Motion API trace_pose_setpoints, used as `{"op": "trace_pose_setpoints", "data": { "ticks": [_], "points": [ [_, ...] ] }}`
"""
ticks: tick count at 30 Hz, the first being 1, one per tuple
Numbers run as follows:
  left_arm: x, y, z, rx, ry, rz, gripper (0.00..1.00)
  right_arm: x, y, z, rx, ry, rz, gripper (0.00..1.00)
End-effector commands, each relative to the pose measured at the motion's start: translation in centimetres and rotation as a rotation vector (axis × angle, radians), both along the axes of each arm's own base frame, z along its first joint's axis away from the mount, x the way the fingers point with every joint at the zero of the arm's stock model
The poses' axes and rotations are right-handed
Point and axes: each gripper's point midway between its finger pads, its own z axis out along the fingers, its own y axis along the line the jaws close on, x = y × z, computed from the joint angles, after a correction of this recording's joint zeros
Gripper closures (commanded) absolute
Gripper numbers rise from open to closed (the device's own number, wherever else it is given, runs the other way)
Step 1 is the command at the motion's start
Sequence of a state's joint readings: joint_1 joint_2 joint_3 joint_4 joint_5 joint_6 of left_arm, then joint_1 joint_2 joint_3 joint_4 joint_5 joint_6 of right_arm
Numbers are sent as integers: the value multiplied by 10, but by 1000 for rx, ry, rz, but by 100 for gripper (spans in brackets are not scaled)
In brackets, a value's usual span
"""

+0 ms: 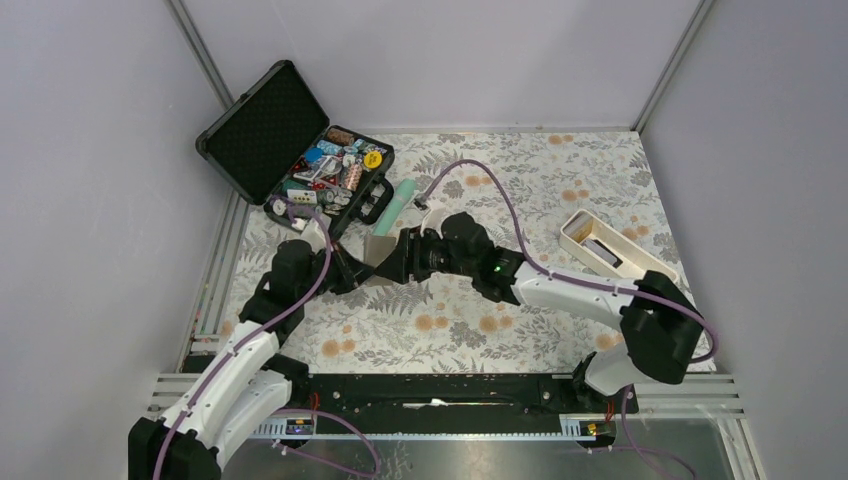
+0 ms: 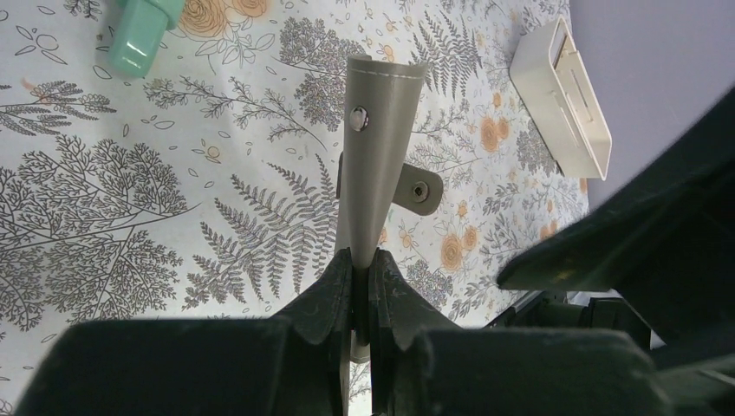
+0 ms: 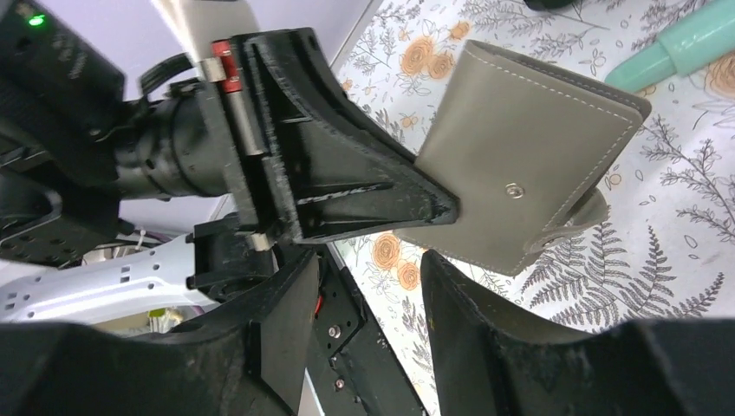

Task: Put the credit cards into the card holder
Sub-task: Open the card holder.

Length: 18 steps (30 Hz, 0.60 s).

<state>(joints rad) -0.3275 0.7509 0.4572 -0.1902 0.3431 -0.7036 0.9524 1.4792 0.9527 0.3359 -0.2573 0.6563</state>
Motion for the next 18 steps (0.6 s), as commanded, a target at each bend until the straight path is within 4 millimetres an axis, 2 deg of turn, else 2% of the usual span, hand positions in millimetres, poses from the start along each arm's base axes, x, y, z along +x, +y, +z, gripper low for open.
{"op": "trace_pose_setpoints", "data": {
  "ticks": [1,5,9,12,18],
  "points": [
    [4,-3,19,-32,-88,-10,100,8,20,17,81,25,-4,47],
    [1,-6,23,-47,-108,-34,100,14,26,-3,28,52,5,47],
    [-2,-7,28,-53,-129,-44,100,25,13,-19,-10,73,-30,46],
    [-2,-7,32,-61,-145,-47,100,30,2,-23,-9,79,-32,44],
    [-4,-15,45,-120,-201,-88,100,26,-15,-21,17,40,39,40]
  ]
}}
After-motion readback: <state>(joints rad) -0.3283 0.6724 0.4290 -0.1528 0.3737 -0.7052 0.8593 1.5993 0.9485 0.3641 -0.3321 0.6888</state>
